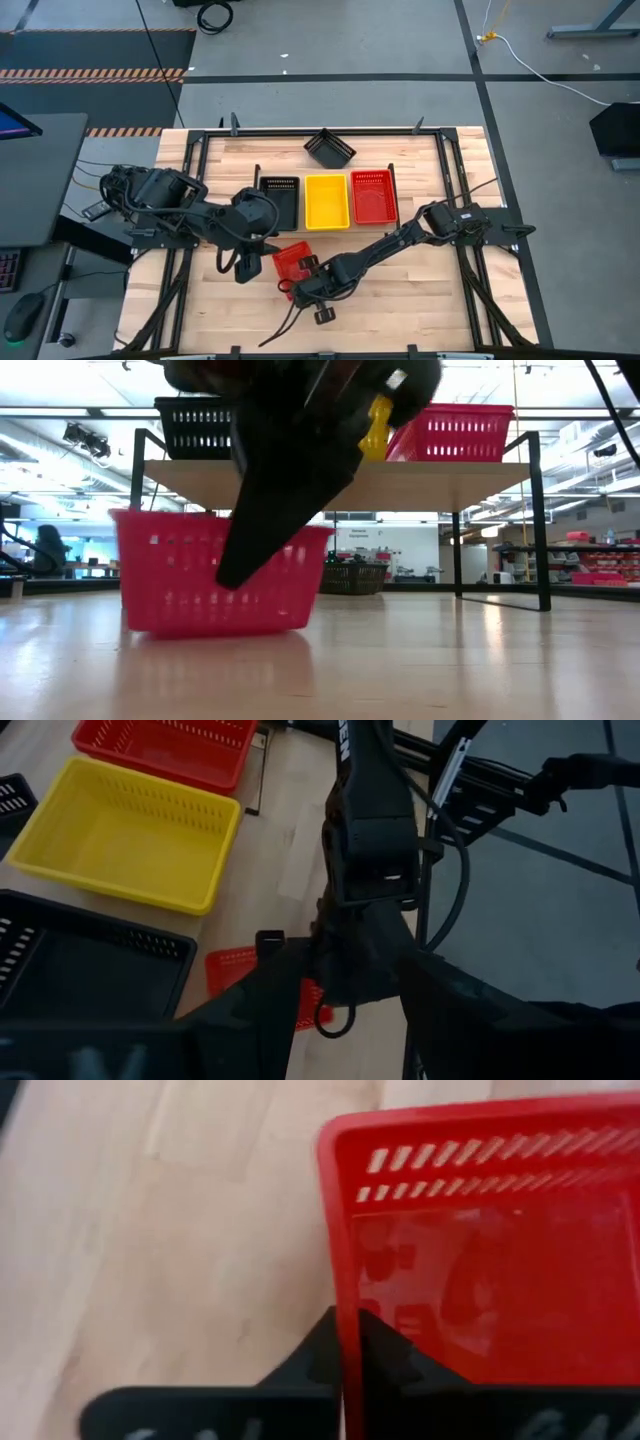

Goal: Stack baskets on shelf by color
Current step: Stack the red basket on the stacked red baskets on the shelf

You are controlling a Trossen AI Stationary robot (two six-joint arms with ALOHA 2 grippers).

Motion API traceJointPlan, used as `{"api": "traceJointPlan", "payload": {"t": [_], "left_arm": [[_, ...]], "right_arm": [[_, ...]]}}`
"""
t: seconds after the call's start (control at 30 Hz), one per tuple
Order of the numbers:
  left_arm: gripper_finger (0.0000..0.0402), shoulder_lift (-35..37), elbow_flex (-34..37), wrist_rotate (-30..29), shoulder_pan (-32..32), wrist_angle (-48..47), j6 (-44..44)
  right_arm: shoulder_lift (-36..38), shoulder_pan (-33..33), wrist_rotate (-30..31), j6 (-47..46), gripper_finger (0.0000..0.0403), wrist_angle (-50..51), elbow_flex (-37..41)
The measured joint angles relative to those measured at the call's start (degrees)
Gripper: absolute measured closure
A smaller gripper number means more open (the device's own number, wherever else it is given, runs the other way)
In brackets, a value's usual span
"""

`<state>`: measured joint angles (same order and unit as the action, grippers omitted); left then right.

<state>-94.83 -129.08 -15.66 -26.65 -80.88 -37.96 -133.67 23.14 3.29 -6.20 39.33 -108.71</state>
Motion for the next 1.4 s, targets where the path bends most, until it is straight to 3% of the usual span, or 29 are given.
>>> {"api": "traceJointPlan", "payload": {"t": [0.33,0.67,0.87,1.1,1.4], "left_arm": [[0.023,0.0,0.0,-6.74,1.31,-0.18,1.2],[0.023,0.0,0.0,-7.09,5.01,4.62,4.08],[0.023,0.0,0.09,-7.08,6.69,6.39,5.65],[0.023,-0.02,0.09,-7.08,8.18,6.84,5.67],[0.023,-0.02,0.11,-7.08,7.37,8.7,5.69]], "right_arm": [[7.7,3.56,-3.17,3.12,0.0397,4.77,0.07],[22.33,9.7,-2.46,1.76,0.0398,9.31,0.04],[30.0,12.48,5.23,3.41,0.0397,11.11,0.04],[35.14,8.91,13.59,1.78,0.0397,23.72,0.04],[37.96,-0.4,14.77,0.12,0.0398,37.03,0.04]]}}
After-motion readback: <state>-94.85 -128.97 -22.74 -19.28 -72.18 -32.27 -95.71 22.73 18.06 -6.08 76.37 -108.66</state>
